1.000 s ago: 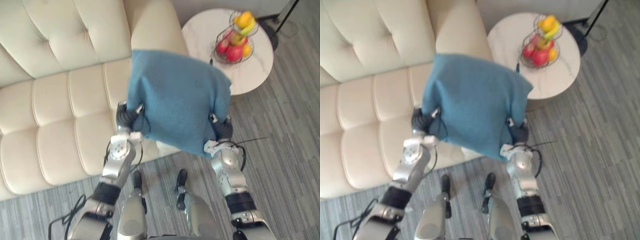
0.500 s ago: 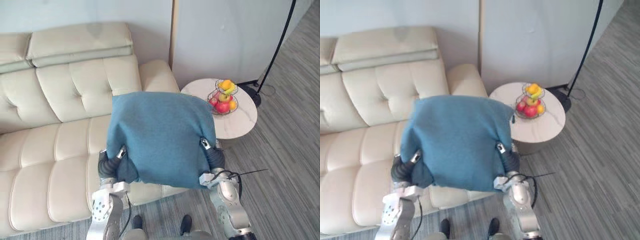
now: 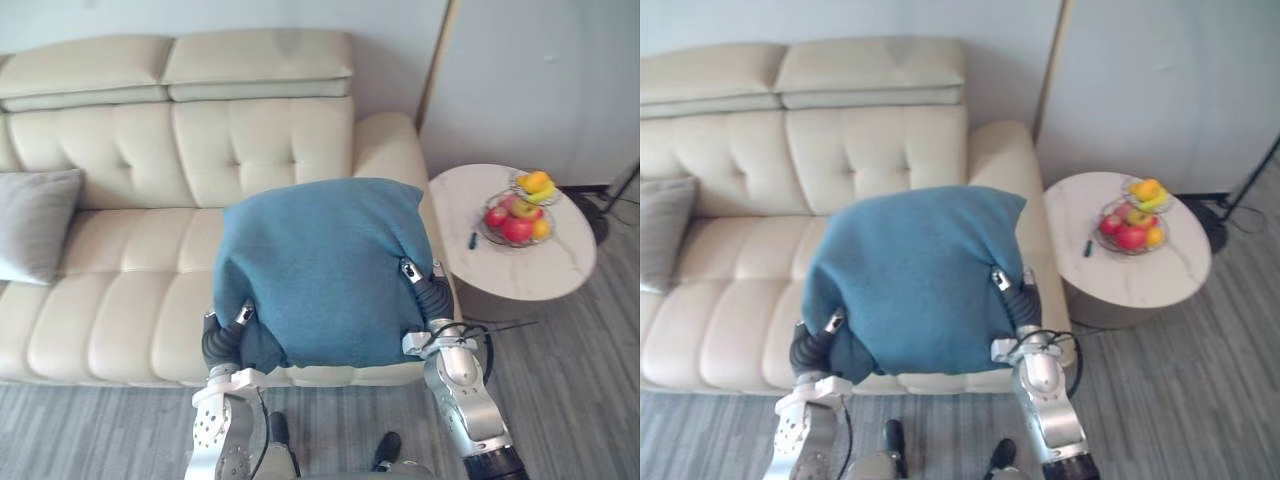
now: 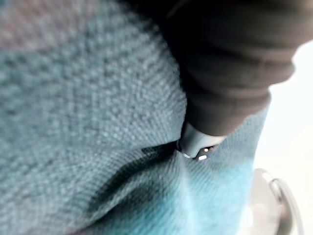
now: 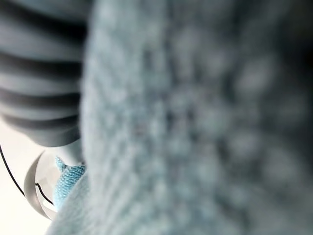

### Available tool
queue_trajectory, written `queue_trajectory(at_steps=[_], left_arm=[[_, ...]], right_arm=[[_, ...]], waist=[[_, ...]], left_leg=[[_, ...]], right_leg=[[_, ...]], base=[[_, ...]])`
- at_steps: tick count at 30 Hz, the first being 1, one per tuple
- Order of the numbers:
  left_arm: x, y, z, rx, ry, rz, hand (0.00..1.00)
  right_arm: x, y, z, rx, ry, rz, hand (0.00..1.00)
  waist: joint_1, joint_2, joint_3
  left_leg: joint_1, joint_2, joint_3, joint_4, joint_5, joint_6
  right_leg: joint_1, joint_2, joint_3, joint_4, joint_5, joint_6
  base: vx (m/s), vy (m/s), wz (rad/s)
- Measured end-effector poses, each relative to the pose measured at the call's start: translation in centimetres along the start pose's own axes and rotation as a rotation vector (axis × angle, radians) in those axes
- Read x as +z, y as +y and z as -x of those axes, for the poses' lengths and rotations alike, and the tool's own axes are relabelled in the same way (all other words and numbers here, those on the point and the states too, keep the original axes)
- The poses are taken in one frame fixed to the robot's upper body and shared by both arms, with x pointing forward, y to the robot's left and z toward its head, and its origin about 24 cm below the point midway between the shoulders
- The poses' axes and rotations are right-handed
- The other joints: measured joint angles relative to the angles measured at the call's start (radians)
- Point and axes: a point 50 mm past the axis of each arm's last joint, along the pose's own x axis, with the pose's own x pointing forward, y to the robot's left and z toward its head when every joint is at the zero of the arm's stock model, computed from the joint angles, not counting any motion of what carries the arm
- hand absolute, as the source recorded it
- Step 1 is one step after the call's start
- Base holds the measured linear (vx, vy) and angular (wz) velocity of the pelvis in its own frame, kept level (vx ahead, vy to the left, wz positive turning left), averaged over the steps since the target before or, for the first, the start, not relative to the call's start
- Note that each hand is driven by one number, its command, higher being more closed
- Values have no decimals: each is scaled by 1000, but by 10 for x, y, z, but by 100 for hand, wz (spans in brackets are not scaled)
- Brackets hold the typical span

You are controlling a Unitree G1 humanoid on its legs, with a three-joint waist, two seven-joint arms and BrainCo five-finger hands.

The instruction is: Pick up cushions and gather them together orderly.

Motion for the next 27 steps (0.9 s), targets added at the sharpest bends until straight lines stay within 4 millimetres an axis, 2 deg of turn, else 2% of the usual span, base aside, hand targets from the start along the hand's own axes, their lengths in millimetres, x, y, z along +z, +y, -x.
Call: queue_trajectory(at_steps=[2, 3, 5, 6, 7, 8, 9, 10, 11, 12, 13, 14, 15, 16, 18, 20, 22, 24, 26, 27], left_arm=[[-1, 6, -2, -13, 15, -40, 100], [-4, 9, -2, -7, 28, -51, 100], [-12, 13, 0, 6, 63, -60, 100], [-13, 13, 0, 7, 72, -66, 100], [-15, 14, 0, 8, 83, -72, 100], [-16, 14, 0, 8, 86, -77, 100], [-15, 16, 0, 4, 85, -100, 100], [-14, 17, -1, 3, 84, -107, 100], [-14, 18, -1, 3, 86, -109, 100], [-14, 17, -1, -1, 89, -110, 100], [-14, 16, -1, -12, 93, -110, 100], [-15, 16, -1, -20, 95, -109, 100], [-18, 12, 0, -28, 108, -101, 100], [-19, 8, 0, -42, 108, -106, 100], [-19, 6, 1, -53, 106, -102, 100], [-17, 5, 2, -66, 104, -97, 100], [-12, 3, 7, -87, 85, -87, 100], [-3, 1, 11, -99, 49, -75, 100], [1, -3, 10, -117, 31, -66, 100], [1, -4, 10, -120, 28, -59, 100]], right_arm=[[-14, 3, 5, -32, 60, -29, 100], [-19, 4, 8, -40, 82, -35, 100], [-27, 0, 16, -55, 121, -32, 100], [-30, -2, 18, -62, 135, -33, 100], [-34, -3, 19, -71, 154, -33, 100], [-36, -4, 20, -75, 166, -36, 100], [-43, -2, 23, -86, 197, -61, 100], [-46, -1, 26, -92, 211, -81, 100], [-47, -1, 27, -93, 216, -92, 100], [-47, -1, 26, -92, 214, -110, 100], [-46, -3, 26, -93, 209, -112, 100], [-46, -4, 26, -93, 208, -112, 100], [-45, -10, 26, -95, 207, -94, 100], [-45, -14, 27, -107, 207, -98, 100], [-45, -15, 32, -118, 213, -113, 100], [-34, -16, 40, -124, 177, -124, 100], [-15, -16, 46, -117, 106, -136, 100], [-1, -12, 47, -98, 45, -146, 100], [5, -12, 47, -96, 13, -149, 100], [5, -12, 47, -97, 10, -148, 100]], waist=[[-7, -46, 1], [-10, -56, 1], [-18, -60, 4], [-20, -63, 6], [-21, -64, 11], [-22, -65, 18], [-37, -64, 45], [-46, -76, 54], [-51, -84, 55], [-56, -95, 52], [-60, -106, 52], [-65, -112, 49], [-74, -85, 51], [-74, -62, 53], [-69, -47, 52], [-60, -49, 56], [-33, -51, 61], [-24, -53, 61], [-22, -41, 53], [-23, -32, 44]], left_leg=[[32, -87, -4, -31, -14, 33], [37, -111, -8, -23, -28, 44], [33, -150, -20, 26, -83, 79], [34, -161, -20, 43, -100, 89], [42, -170, -16, 57, -117, 101], [54, -171, -14, 58, -122, 107], [86, -163, -26, 52, -134, 122], [104, -163, -34, 42, -135, 125], [109, -165, -37, 34, -134, 126], [111, -175, -38, 24, -135, 127], [117, -197, -42, 13, -135, 127], [117, -210, -48, 11, -137, 128], [117, -215, -67, 15, -147, 124], [118, -212, -73, 27, -147, 121], [101, -193, -90, 95, -172, 122], [72, -166, -104, 204, -202, 119], [22, -111, -82, 416, -236, 126], [-38, -66, -72, 571, -255, 141], [-38, -19, -78, 521, -282, 159], [-18, -6, -91, 411, -264, 162]], right_leg=[[26, -80, -8, 3, 18, 25], [30, -111, -11, 27, 18, 26], [-15, -200, -4, 187, 20, 22], [-41, -232, 16, 258, 28, 4], [-74, -251, 53, 326, 51, -43], [-92, -254, 84, 361, 59, -69], [-131, -191, 212, 472, -47, -50], [-144, -103, 275, 505, -133, -24], [-151, -42, 295, 500, -176, -14], [-161, 42, 296, 454, -203, -17], [-156, 95, 271, 377, -211, -37], [-150, 113, 260, 321, -213, -76], [-113, 131, 259, 260, -195, -128], [-93, 142, 263, 235, -188, -128], [-68, 142, 241, 232, -195, -124], [-31, 148, 230, 215, -196, -124], [23, 168, 238, 196, -200, -125], [52, 171, 270, 169, -219, -127], [43, 180, 287, 174, -226, -121], [35, 180, 310, 178, -228, -111]], base=[[13, 358, 38], [26, 298, 33], [32, 288, 25], [23, 283, 7], [23, 273, -7], [33, 183, -5], [50, 140, 6], [37, 36, 15], [54, 17, 15], [75, 8, 16], [93, 4, 19], [139, -5, 30], [188, 28, 27], [254, 39, 22], [228, 16, 23], [212, -24, 26], [155, -10, -11], [114, 65, -40], [68, 117, -38], [76, 137, -34]])
